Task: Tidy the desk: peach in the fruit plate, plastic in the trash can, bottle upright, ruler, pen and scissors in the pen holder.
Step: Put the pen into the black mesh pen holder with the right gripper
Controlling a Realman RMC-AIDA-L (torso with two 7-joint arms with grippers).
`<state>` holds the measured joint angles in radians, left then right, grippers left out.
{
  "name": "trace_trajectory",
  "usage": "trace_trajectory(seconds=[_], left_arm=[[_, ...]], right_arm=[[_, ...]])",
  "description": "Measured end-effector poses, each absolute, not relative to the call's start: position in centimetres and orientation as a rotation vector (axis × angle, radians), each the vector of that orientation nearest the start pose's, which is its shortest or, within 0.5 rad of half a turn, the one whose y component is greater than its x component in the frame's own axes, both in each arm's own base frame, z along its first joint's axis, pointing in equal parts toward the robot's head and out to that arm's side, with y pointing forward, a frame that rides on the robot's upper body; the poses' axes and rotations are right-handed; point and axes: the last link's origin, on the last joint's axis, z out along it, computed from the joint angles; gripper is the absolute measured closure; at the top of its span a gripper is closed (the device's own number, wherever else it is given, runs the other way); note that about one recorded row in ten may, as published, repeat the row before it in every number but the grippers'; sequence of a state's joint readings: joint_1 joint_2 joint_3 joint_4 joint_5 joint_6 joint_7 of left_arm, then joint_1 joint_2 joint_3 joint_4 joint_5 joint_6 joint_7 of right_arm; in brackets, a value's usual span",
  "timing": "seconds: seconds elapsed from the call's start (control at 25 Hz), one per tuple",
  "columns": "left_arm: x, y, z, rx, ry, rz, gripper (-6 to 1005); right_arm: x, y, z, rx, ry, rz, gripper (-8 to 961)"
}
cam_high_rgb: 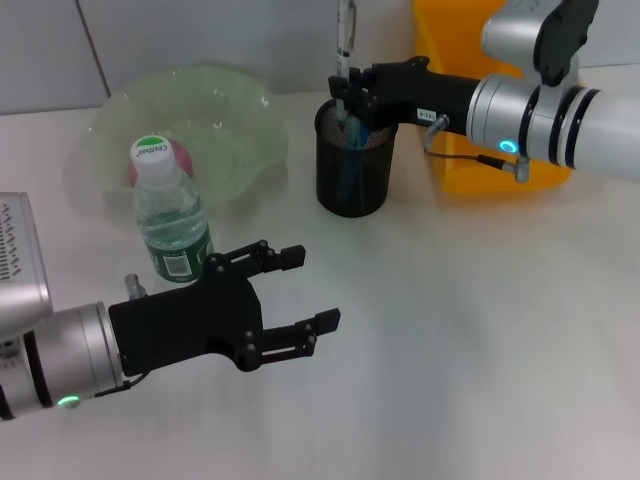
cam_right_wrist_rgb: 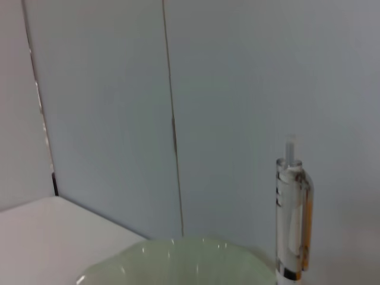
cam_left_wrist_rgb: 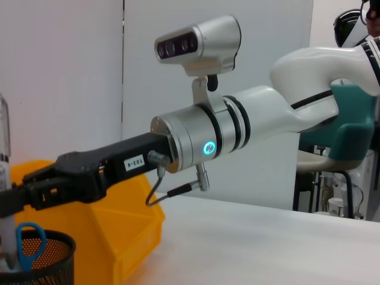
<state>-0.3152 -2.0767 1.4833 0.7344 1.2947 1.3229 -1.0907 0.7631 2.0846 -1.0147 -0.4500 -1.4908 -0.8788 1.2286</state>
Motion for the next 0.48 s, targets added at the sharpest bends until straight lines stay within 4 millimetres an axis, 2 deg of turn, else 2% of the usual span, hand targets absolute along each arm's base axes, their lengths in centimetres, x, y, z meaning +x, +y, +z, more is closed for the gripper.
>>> trace_trajectory(seconds=[0.48], left_arm=[[-22.7, 28.7, -6.0, -2.747, -0.284, -0.883, 201]], right_arm=[[21.1, 43.3, -3.2, -2.335, 0.563, 0.622, 684]])
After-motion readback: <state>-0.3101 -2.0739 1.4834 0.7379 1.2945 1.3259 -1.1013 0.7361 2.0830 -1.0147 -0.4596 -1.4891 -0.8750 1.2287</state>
